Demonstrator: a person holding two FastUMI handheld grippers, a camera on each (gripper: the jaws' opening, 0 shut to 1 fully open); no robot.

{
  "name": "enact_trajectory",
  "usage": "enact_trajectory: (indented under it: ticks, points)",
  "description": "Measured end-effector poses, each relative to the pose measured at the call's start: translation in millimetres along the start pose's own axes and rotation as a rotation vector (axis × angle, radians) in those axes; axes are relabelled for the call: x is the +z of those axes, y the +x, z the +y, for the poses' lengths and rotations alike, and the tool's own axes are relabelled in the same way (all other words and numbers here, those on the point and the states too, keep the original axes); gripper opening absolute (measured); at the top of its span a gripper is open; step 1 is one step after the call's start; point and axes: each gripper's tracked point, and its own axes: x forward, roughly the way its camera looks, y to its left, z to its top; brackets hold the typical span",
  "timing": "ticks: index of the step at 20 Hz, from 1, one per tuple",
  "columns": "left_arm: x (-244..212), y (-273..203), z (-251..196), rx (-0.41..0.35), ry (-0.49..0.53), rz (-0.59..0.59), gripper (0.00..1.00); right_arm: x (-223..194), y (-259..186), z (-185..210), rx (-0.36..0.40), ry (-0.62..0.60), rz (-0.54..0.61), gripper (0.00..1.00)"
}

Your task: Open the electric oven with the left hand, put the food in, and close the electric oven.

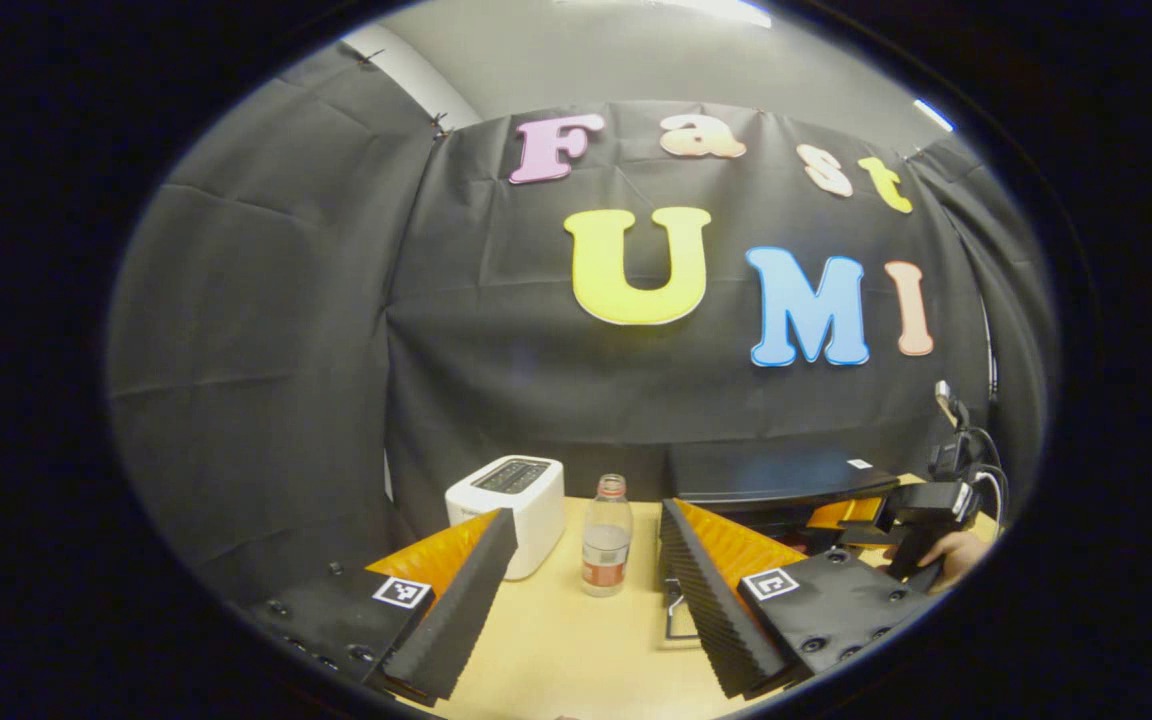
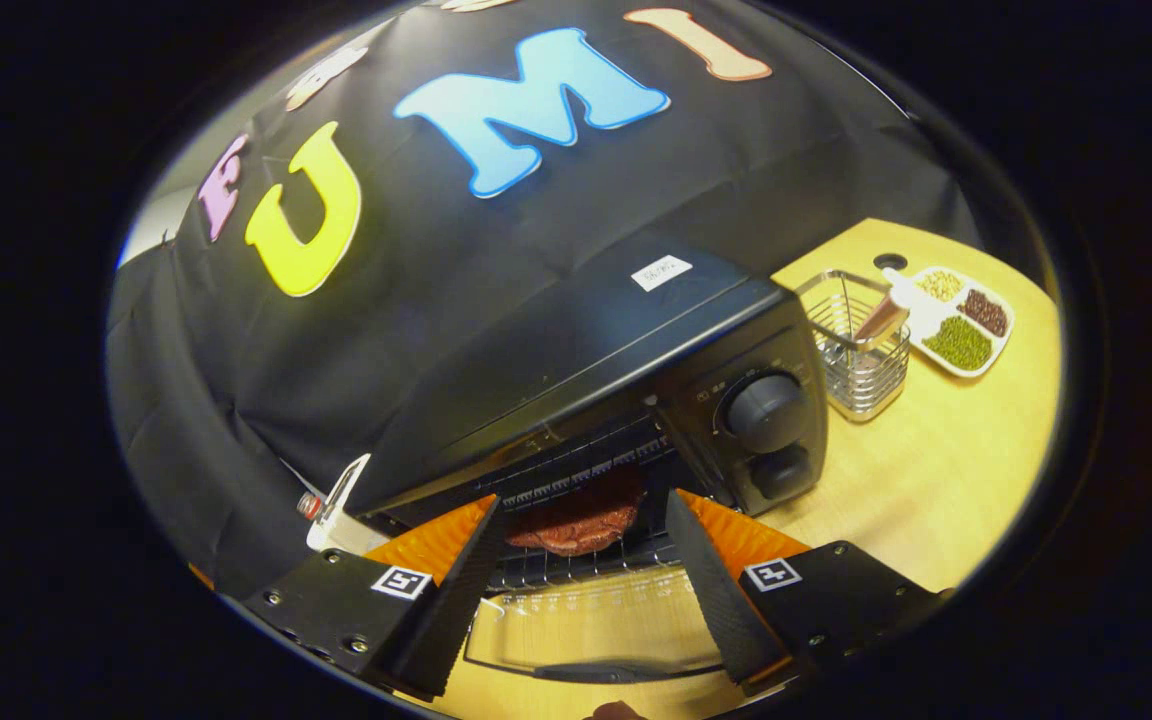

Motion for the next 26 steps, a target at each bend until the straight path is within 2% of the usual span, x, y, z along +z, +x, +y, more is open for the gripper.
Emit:
enact_trajectory:
  ticks: [7, 8, 15, 21, 23, 25, 26]
  points:
    - [-25.2, -6.1, -46.3, -0.066, 0.008, 0.031, 0.97, 5.6, -85.4, 3.0, 0.024, -0.209, -0.069, 0.98]
    - [-32.0, -6.5, -53.4, -0.074, 0.014, 0.044, 1.0, 9.4, -95.8, -1.1, 0.014, -0.238, -0.09, 0.98]
    - [-81.8, -9.6, -105.4, -0.159, 0.035, 0.142, 1.0, 30.8, -165.3, -35.0, -0.082, -0.37, -0.215, 0.98]
    - [-132.8, -8.6, -150.4, -0.236, 0.05, 0.25, 1.0, 56.5, -218.0, -64.4, -0.183, -0.429, -0.319, 0.98]
    - [-153.2, -5.8, -163.9, -0.258, 0.054, 0.298, 0.91, 63.9, -230.7, -71.4, -0.207, -0.43, -0.34, 0.98]
    - [-173.1, -4.8, -174.1, -0.279, 0.064, 0.353, 0.91, 67.5, -243.9, -75.8, -0.223, -0.423, -0.353, 0.98]
    - [-184.2, -3.4, -179.6, -0.288, 0.065, 0.38, 0.98, 70.8, -249.0, -77.9, -0.233, -0.423, -0.359, 0.98]
